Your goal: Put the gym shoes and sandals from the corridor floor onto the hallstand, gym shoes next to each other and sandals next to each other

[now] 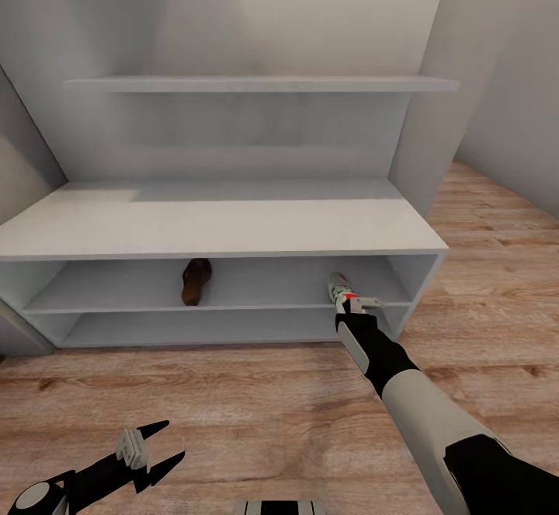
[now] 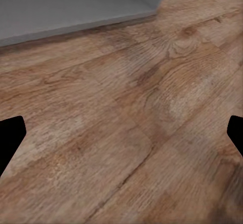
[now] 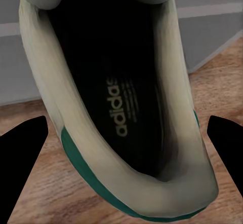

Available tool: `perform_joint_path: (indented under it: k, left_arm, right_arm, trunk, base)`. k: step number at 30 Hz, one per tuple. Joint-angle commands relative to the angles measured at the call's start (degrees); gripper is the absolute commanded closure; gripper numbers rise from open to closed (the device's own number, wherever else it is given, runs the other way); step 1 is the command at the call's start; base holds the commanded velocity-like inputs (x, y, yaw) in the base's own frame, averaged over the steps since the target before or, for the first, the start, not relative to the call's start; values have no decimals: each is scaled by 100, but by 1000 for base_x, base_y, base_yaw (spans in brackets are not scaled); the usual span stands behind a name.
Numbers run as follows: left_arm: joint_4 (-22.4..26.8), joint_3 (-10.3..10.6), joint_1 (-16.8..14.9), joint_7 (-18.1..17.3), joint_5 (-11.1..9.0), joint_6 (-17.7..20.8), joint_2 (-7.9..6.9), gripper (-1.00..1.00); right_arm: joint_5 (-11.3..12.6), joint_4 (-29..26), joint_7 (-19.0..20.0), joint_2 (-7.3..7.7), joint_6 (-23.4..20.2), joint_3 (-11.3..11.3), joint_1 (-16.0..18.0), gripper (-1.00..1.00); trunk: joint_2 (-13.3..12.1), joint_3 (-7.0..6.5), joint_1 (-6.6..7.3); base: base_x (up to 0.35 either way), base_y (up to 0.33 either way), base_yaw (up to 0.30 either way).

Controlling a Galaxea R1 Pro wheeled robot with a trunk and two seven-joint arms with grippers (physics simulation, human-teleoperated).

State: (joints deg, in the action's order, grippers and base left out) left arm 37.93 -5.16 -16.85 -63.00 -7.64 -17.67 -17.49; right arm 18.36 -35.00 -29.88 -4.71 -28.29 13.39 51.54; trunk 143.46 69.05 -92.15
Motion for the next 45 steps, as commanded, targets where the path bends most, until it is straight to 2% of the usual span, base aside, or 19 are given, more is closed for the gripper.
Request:
perform_joint_path:
  k: [1, 23, 45]
  left_arm:
    - [-5, -4, -3, -19, -9, -30, 0, -100]
    - [-2, -10, -4, -10, -9, -27, -5, -100]
    - [-5, -11, -4, -3, -9, -26, -9, -100]
  right_arm:
    - [54, -7, -53, 5, -18, 32, 4, 100]
    - [55, -7, -53, 5, -16, 30, 4, 100]
    - [54, -14, -53, 5, -18, 27, 5, 100]
  trunk:
    - [2, 5, 1]
    - [2, 64, 1]
    - [2, 64, 1]
  base:
    - [0, 0, 0]
    - [0, 0, 0]
    - [85, 0, 0]
